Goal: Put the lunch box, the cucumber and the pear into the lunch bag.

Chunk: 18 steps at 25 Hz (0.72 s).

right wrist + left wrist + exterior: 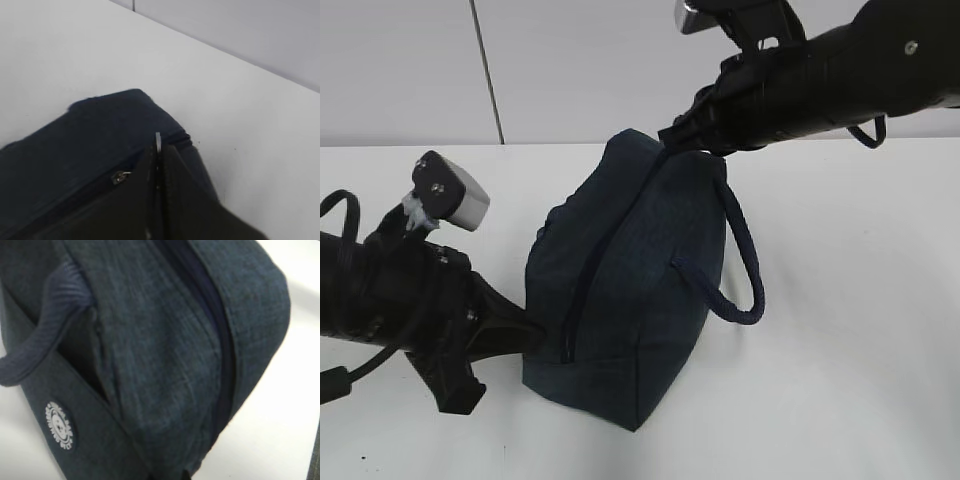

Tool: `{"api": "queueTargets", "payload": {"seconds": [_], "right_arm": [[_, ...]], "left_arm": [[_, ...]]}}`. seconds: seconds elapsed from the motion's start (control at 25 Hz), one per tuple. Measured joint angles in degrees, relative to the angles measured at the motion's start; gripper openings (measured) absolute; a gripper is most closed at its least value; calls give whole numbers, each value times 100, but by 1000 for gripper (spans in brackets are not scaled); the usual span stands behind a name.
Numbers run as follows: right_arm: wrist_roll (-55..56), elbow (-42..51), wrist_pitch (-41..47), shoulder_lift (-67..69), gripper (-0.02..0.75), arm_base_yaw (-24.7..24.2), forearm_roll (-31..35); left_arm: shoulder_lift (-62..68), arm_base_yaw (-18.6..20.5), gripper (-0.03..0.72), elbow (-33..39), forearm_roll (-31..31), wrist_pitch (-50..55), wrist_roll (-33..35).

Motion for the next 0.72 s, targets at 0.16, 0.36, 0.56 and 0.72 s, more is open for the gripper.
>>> {"api": "queueTargets", "payload": {"seconds": [0.16, 0.36, 0.56, 0.72], "right_arm": [[0, -90, 0, 315, 6, -283, 89], [0, -96, 75, 338, 6, -307, 206], [0, -96, 240, 338, 6, -307, 296], [0, -96, 240, 338, 6, -307, 384]], "left_arm": [[-519, 0, -16, 307, 291, -181, -365], [-1086, 0, 52, 396, 328, -408, -986], [-1768, 151, 344, 403, 128, -518, -1196], [-2057, 270, 393, 137, -158, -774, -1300]]}}
